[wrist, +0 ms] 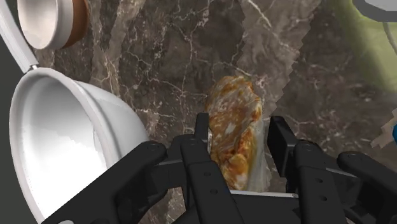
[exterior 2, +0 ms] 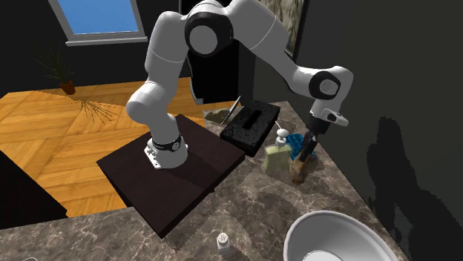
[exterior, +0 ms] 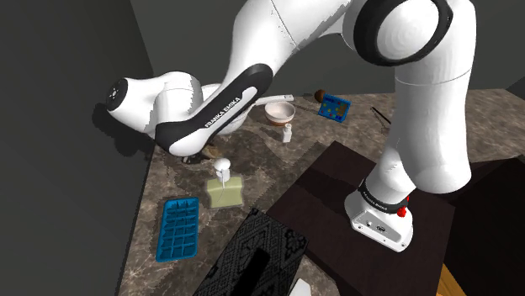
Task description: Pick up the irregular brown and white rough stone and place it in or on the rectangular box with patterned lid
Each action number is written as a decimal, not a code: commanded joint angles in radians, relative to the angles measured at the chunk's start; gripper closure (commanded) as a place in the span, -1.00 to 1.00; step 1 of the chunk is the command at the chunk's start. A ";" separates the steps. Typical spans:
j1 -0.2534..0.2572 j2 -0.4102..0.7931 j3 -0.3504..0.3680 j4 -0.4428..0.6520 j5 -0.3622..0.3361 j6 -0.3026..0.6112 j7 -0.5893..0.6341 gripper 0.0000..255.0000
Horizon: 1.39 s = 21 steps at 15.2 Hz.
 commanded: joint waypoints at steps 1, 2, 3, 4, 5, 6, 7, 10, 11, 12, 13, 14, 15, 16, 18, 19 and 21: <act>0.019 -0.030 0.016 -0.043 0.011 -0.001 0.034 1.00; 0.029 -0.045 0.024 -0.065 0.018 -0.001 0.052 1.00; 0.039 -0.059 0.033 -0.086 0.024 -0.001 0.071 1.00; 0.049 -0.072 0.042 -0.105 0.032 -0.002 0.089 1.00; 0.060 -0.084 0.052 -0.124 0.039 -0.002 0.107 1.00; 0.071 -0.096 0.061 -0.141 0.047 -0.004 0.125 1.00; 0.082 -0.107 0.071 -0.157 0.055 -0.005 0.143 1.00; 0.116 -0.135 0.100 -0.197 0.081 -0.012 0.198 1.00; 0.128 -0.143 0.110 -0.209 0.090 -0.015 0.216 1.00; 0.139 -0.150 0.121 -0.219 0.099 -0.018 0.234 1.00; 0.151 -0.156 0.131 -0.228 0.109 -0.021 0.252 1.00; 0.164 -0.162 0.142 -0.235 0.118 -0.024 0.270 1.00; 0.176 -0.166 0.152 -0.242 0.128 -0.028 0.289 1.00; 0.189 -0.170 0.163 -0.247 0.138 -0.032 0.307 1.00; 0.214 -0.175 0.184 -0.255 0.157 -0.040 0.345 1.00; 0.227 -0.177 0.194 -0.257 0.166 -0.044 0.363 1.00; 0.254 -0.177 0.215 -0.257 0.185 -0.054 0.402 1.00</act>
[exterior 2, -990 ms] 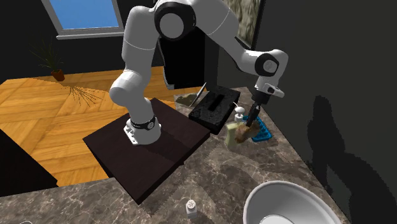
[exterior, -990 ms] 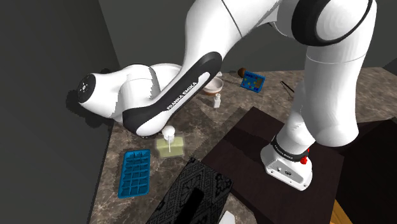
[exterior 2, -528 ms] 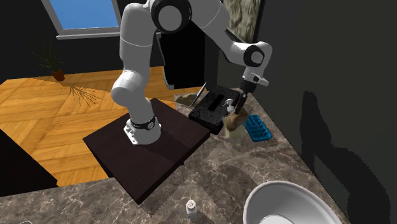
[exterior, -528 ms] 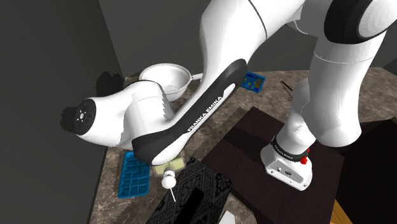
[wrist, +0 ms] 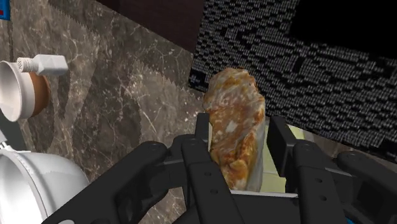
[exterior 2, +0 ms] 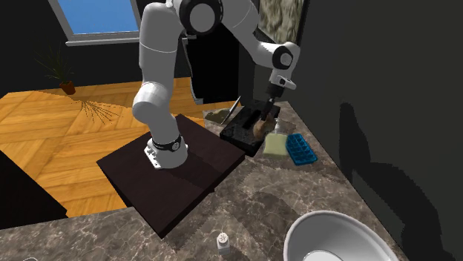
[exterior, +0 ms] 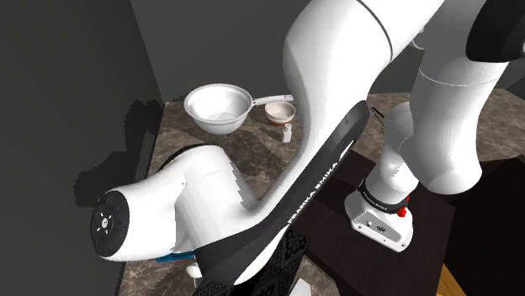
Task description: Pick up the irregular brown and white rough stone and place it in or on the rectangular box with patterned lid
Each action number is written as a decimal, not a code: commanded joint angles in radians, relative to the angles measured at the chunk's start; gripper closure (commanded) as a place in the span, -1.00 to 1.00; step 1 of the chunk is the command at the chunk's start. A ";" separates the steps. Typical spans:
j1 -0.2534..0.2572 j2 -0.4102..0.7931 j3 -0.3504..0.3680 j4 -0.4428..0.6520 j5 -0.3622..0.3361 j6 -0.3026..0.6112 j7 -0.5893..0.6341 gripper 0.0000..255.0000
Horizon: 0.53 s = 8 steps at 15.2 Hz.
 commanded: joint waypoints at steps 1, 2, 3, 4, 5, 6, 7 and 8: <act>0.027 0.000 0.021 0.007 0.020 -0.017 0.038 1.00; 0.041 0.002 0.032 0.010 0.029 -0.022 0.057 1.00; 0.055 0.005 0.042 0.013 0.038 -0.027 0.077 1.00; 0.069 0.009 0.052 0.018 0.046 -0.033 0.096 1.00; 0.084 0.014 0.062 0.025 0.054 -0.038 0.116 1.00; 0.098 0.019 0.071 0.032 0.062 -0.044 0.136 1.00; 0.113 0.026 0.081 0.040 0.069 -0.050 0.156 1.00; 0.128 0.033 0.090 0.050 0.076 -0.056 0.176 1.00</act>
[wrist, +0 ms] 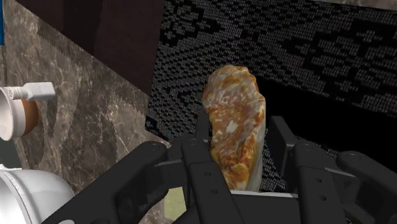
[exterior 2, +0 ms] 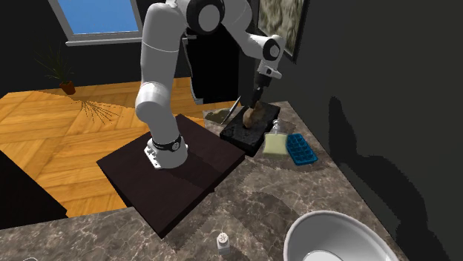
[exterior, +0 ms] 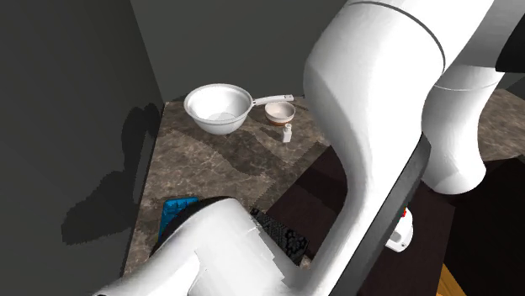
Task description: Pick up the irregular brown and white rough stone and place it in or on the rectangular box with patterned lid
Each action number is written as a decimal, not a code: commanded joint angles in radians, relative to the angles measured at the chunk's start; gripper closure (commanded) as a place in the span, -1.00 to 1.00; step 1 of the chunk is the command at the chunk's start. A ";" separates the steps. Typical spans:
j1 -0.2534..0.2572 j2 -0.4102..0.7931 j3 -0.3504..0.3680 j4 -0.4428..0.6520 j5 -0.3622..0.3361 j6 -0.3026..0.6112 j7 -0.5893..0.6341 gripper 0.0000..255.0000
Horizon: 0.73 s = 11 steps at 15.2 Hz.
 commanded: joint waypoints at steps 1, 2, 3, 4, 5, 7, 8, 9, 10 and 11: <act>0.030 0.014 0.018 0.021 0.014 -0.015 0.040 1.00; 0.045 0.023 0.027 0.033 0.020 -0.021 0.060 1.00; 0.067 0.037 0.038 0.051 0.028 -0.030 0.088 1.00; 0.068 0.046 0.036 0.048 0.024 -0.020 0.092 1.00; 0.069 0.055 0.034 0.045 0.020 -0.010 0.095 1.00; 0.072 0.072 0.030 0.040 0.011 0.011 0.102 1.00; 0.074 0.081 0.028 0.038 0.006 0.021 0.105 1.00; 0.075 0.091 0.026 0.036 0.002 0.030 0.109 1.00; 0.077 0.100 0.023 0.035 -0.003 0.040 0.112 1.00; 0.078 0.110 0.021 0.033 -0.007 0.050 0.116 1.00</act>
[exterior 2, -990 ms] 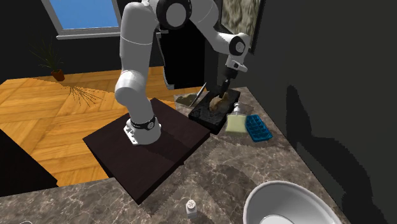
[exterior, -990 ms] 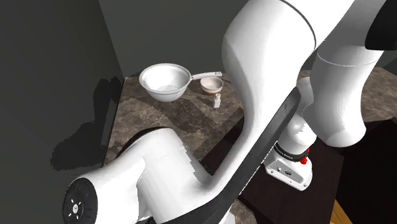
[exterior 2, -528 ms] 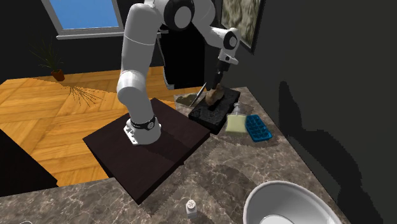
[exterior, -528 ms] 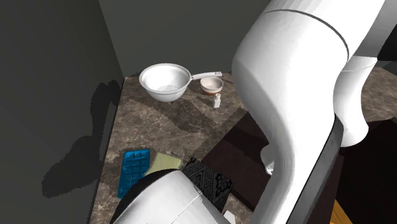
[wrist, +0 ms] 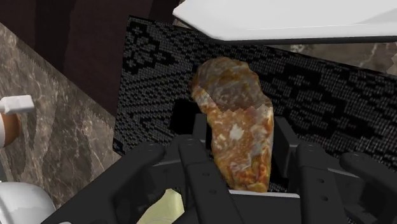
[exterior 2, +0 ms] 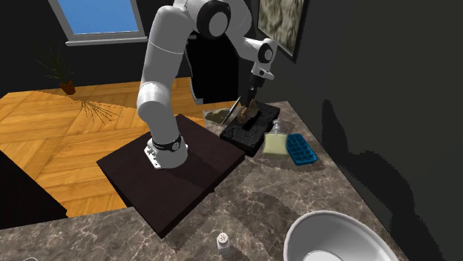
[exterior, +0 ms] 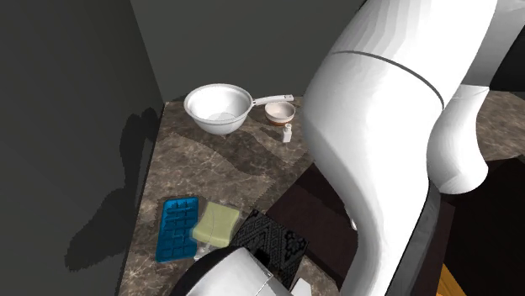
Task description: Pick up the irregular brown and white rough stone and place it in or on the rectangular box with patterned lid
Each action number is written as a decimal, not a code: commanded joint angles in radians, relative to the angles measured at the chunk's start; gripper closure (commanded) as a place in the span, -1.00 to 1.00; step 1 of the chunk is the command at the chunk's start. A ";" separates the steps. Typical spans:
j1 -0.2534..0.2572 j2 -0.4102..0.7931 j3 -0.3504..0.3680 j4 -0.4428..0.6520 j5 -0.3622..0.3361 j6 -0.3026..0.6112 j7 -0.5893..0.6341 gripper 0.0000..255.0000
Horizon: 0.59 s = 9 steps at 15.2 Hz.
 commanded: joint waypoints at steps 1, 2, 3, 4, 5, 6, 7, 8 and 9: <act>0.005 0.028 -0.007 -0.001 -0.012 0.017 0.009 1.00; 0.006 0.038 -0.010 -0.002 -0.016 0.026 0.013 1.00; 0.008 0.048 -0.013 -0.003 -0.021 0.036 0.016 1.00; 0.010 0.058 -0.015 -0.003 -0.026 0.045 0.020 1.00; 0.012 0.068 -0.018 -0.004 -0.031 0.054 0.023 1.00; 0.014 0.078 -0.021 -0.004 -0.036 0.064 0.026 1.00; 0.016 0.090 -0.024 -0.004 -0.041 0.073 0.030 1.00; 0.016 0.090 -0.024 -0.004 -0.041 0.073 0.030 1.00; 0.015 0.090 -0.023 -0.004 -0.041 0.073 0.030 1.00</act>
